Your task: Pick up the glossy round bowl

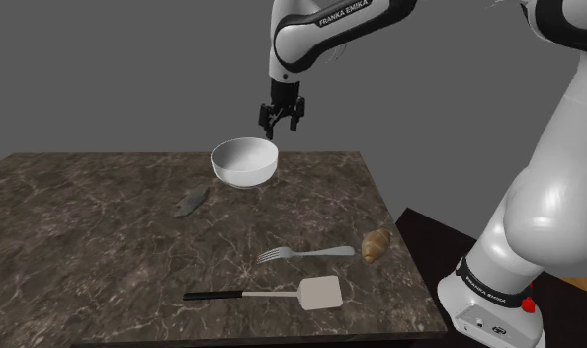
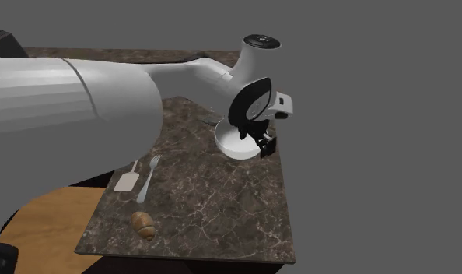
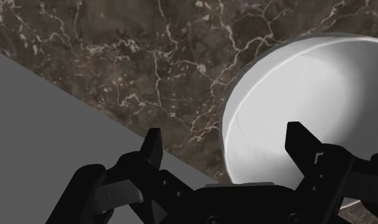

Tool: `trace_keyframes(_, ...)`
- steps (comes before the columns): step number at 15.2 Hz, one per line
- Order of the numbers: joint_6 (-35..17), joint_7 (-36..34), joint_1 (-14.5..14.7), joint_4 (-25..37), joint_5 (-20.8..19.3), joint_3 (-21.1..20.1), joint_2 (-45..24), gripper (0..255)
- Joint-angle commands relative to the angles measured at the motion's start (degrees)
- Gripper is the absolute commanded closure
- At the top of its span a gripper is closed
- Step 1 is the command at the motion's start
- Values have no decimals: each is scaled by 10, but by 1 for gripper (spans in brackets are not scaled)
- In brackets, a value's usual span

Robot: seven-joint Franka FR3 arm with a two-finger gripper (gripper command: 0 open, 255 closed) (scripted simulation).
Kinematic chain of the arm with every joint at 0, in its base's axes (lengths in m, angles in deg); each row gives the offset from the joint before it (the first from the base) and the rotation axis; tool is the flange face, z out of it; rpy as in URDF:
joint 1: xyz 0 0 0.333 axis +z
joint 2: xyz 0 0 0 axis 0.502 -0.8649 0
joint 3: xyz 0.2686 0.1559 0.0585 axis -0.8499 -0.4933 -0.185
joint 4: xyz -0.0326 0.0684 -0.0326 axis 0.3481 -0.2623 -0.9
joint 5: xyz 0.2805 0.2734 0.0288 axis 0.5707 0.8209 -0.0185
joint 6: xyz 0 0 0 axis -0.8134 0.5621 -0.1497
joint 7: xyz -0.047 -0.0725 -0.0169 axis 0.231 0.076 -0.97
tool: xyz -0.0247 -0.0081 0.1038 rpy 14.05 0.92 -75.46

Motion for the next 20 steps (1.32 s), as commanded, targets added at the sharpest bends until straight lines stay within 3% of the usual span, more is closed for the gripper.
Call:
trace_keyframes(1, -7, -7, 3, 35, -6, -1, -40, 0)
trace_keyframes(3, -10, -12, 5, 65, -10, -1, -74, 0)
trace_keyframes(12, -63, -12, 6, 32, -12, 0, -94, 0)
trace_keyframes(13, -63, -12, 6, 33, -13, 0, -95, 255)
trace_keyframes(20, -63, -13, 6, 32, -13, 0, -95, 255)
